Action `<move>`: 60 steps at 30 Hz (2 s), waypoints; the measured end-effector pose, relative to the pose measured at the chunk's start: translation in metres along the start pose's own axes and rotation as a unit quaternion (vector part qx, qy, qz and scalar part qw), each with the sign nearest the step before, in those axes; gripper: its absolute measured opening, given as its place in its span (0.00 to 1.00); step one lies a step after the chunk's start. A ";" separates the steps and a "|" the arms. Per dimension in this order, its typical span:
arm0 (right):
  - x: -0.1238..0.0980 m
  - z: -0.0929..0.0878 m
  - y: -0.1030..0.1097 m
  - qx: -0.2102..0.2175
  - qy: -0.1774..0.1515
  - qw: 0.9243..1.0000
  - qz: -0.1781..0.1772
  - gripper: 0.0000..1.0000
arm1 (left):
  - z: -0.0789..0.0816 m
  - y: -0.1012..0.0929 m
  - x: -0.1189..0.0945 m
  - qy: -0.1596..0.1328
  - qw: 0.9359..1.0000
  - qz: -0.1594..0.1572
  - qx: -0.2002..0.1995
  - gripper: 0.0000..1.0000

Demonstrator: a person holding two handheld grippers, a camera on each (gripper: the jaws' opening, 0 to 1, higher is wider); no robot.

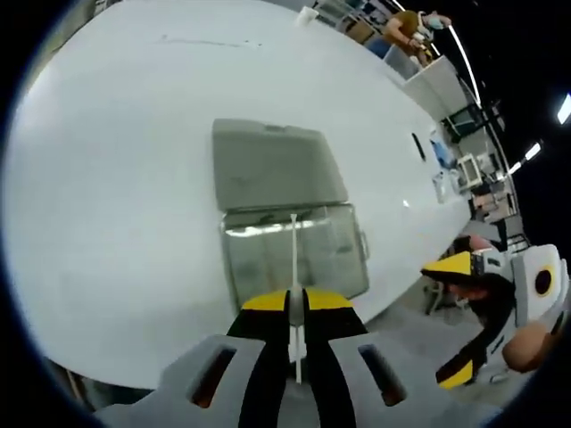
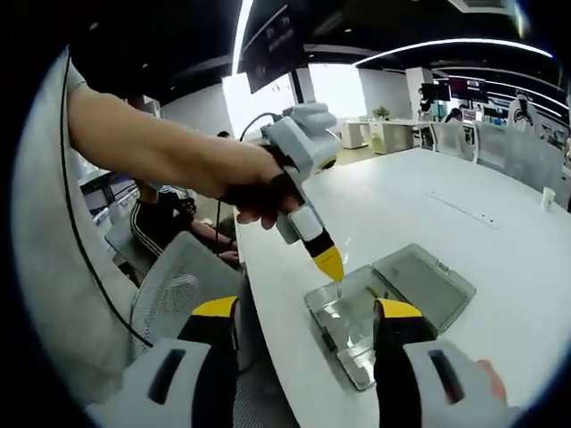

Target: Insert the divider into the dual guide fixture by aligning both edges with the guide slots and pushing it downward to the bottom, including one-sided entry, uneven engagement, binding, and posture correction.

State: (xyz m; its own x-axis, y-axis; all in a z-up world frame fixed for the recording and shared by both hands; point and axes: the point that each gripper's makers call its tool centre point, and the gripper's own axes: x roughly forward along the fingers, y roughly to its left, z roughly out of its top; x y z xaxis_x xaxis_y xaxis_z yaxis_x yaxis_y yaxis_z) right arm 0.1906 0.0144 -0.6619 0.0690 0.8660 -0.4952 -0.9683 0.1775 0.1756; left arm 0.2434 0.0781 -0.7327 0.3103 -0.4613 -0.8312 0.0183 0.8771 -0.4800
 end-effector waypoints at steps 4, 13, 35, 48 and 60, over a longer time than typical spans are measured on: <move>-0.001 -0.001 -0.001 0.000 0.001 1.000 -0.001 0.58 | 0.001 0.001 0.002 0.000 1.000 0.003 -0.004 0.01; -0.003 0.000 -0.005 -0.002 -0.002 1.000 -0.006 0.59 | 0.000 0.004 0.007 -0.002 1.000 0.004 -0.027 0.01; -0.010 -0.007 -0.013 -0.017 0.011 1.000 -0.010 0.61 | 0.001 0.003 0.014 0.005 0.999 0.012 -0.045 0.01; -0.013 -0.008 -0.018 -0.016 0.008 1.000 -0.010 0.61 | 0.000 0.004 0.017 0.016 0.998 0.018 -0.057 0.01; -0.014 -0.009 -0.021 -0.017 0.004 1.000 -0.012 0.61 | -0.001 0.002 0.023 0.032 0.998 0.027 -0.052 0.01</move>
State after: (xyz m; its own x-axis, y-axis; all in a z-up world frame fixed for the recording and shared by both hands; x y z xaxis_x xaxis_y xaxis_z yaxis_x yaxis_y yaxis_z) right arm 0.2076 -0.0060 -0.6660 0.0913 0.8582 -0.5051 -0.9741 0.1822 0.1336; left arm 0.2498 0.0693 -0.7533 0.2465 -0.4245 -0.8712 -0.0958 0.8839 -0.4578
